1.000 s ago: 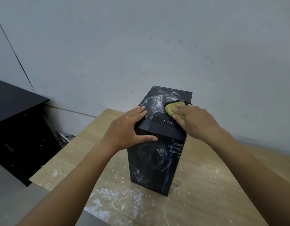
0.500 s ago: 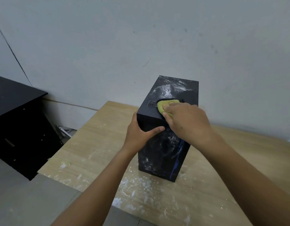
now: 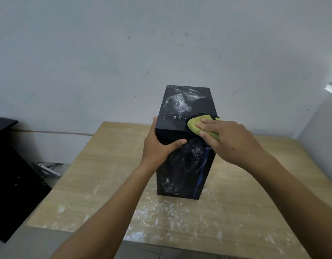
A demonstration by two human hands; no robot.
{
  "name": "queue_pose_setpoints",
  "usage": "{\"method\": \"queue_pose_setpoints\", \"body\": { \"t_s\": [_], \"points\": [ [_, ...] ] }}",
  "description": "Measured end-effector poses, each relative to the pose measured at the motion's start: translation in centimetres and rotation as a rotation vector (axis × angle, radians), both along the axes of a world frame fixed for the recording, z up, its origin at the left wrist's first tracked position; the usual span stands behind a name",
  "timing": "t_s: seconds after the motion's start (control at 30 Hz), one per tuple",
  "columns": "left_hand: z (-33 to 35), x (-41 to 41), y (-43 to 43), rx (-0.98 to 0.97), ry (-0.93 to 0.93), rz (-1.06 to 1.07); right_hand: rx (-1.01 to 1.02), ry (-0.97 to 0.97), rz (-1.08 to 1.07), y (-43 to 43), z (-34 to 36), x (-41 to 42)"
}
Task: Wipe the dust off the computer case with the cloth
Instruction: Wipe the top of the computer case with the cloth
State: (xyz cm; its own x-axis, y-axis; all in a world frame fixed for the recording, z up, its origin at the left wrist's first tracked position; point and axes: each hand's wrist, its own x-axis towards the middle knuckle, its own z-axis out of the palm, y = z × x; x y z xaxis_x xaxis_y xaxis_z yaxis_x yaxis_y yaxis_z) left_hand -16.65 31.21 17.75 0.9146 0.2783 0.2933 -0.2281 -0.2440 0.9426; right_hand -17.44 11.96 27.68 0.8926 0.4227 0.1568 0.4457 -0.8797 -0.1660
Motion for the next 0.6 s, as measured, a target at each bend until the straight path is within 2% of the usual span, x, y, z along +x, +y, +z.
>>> {"method": "queue_pose_setpoints", "body": {
  "t_s": [0.2, 0.37, 0.47, 0.6],
  "points": [
    [-0.3, 0.0, 0.0, -0.043, 0.01, -0.016, -0.034, -0.033, -0.106, 5.4, 0.0, 0.6],
    [-0.2, 0.2, 0.1, 0.034, -0.003, -0.036, -0.02, -0.068, -0.031, 9.8, -0.6, -0.5],
    [-0.7, 0.4, 0.3, 0.058, 0.014, -0.022, 0.007, -0.042, 0.019, 10.0, -1.3, -1.4],
    [-0.6, 0.4, 0.5, -0.003, 0.041, -0.05, 0.047, -0.014, 0.023, 7.1, -1.5, -2.0]
  ]
}}
